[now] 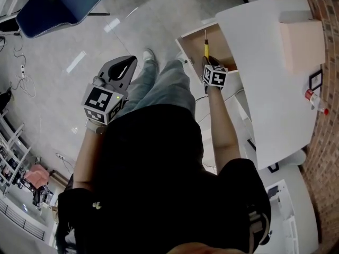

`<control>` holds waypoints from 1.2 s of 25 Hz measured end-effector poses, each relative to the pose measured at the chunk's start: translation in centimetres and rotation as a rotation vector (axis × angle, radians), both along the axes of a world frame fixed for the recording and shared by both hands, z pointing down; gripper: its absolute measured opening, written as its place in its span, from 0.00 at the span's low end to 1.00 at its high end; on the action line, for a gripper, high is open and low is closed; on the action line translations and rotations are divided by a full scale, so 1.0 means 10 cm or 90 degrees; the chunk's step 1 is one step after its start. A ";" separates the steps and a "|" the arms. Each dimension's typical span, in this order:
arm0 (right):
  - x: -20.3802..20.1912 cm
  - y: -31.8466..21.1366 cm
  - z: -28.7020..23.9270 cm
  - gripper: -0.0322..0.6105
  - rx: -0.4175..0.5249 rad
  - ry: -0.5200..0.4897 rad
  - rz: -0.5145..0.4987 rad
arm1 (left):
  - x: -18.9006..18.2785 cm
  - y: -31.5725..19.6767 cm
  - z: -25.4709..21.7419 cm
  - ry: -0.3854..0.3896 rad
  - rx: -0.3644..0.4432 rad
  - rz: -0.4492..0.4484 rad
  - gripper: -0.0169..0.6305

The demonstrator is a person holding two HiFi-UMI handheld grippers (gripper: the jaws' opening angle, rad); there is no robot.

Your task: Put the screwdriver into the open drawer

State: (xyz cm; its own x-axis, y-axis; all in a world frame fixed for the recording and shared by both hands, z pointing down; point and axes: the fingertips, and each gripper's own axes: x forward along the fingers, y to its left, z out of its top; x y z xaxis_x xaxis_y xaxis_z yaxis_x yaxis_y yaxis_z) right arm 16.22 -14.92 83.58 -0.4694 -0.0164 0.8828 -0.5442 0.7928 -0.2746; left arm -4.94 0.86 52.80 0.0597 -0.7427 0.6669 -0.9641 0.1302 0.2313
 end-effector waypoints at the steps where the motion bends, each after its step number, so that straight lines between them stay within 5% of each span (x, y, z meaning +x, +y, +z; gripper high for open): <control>1: 0.02 0.00 0.08 0.19 -0.002 0.009 0.000 | -0.01 0.01 0.03 0.000 -0.006 -0.001 0.03; 30: 0.04 -0.32 1.42 0.19 -0.044 0.168 0.015 | -0.13 0.24 0.70 0.052 -0.120 -0.012 0.03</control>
State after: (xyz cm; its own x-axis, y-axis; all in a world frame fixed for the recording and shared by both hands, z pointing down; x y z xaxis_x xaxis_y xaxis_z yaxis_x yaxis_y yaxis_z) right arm 16.64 -18.16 97.76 -0.2227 0.0396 0.9741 -0.6221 0.7636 -0.1732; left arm -6.23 3.31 59.82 0.1065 -0.6066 0.7879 -0.9401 0.1967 0.2784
